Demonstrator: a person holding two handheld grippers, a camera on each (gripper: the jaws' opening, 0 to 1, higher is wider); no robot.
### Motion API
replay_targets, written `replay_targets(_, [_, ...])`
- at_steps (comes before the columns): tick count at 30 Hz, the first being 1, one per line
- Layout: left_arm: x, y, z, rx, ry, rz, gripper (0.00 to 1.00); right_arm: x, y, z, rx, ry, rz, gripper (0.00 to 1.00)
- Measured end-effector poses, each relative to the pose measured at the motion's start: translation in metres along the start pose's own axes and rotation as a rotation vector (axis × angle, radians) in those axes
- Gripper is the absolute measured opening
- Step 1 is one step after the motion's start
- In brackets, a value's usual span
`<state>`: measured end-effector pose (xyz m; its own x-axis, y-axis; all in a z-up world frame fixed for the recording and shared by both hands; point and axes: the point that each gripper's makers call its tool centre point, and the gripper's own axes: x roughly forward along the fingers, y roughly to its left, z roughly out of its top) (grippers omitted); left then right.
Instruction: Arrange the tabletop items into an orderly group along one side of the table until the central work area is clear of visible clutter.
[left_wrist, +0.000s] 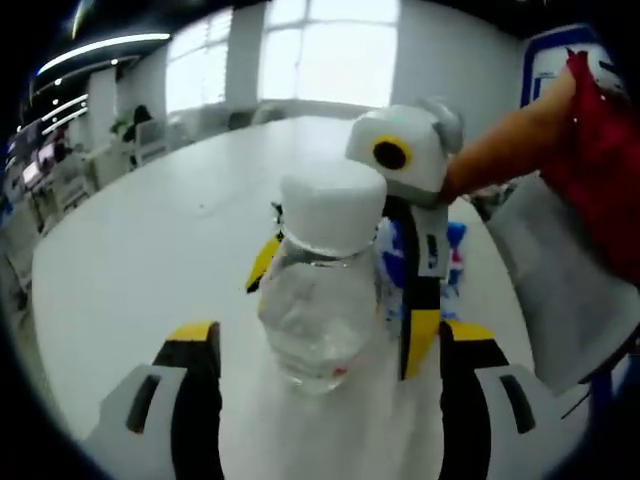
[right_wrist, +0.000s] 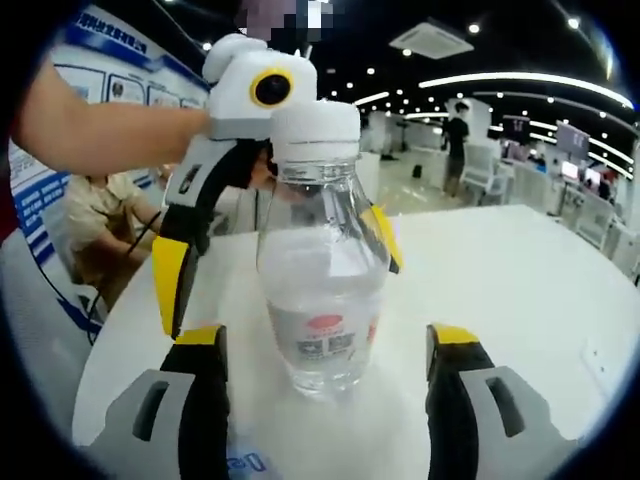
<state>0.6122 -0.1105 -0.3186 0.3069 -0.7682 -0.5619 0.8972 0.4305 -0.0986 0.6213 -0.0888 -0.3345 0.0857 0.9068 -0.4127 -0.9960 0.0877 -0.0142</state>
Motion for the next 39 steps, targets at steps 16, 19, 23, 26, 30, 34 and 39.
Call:
replay_targets(16, [-0.007,-0.009,0.006,-0.046,0.005,0.004,0.99,-0.015,0.008,0.006,-0.005,0.013,0.034,0.99])
replay_targets(19, [-0.012,-0.011,0.008,-0.049,0.004,0.011,0.99,-0.02,0.007,0.008,-0.008,0.015,0.029,0.99])
replay_targets(23, [-0.017,-0.013,0.01,-0.051,-0.003,0.019,0.99,-0.028,0.01,0.015,-0.027,0.013,0.025,0.99])
replay_targets(26, [-0.023,-0.016,0.013,-0.052,-0.013,0.029,0.99,-0.036,0.01,0.015,-0.03,0.018,0.025,0.99])
replay_targets(30, [-0.033,-0.023,0.015,-0.057,-0.028,0.043,0.99,-0.053,0.013,0.019,-0.035,0.013,0.024,0.99])
replay_targets(34, [-0.043,-0.032,0.015,-0.071,-0.048,0.061,0.99,-0.07,0.021,0.027,-0.057,0.002,0.031,0.99])
replay_targets(39, [-0.053,-0.043,0.015,-0.092,-0.069,0.085,0.98,-0.089,0.03,0.034,-0.064,-0.018,0.033,0.99])
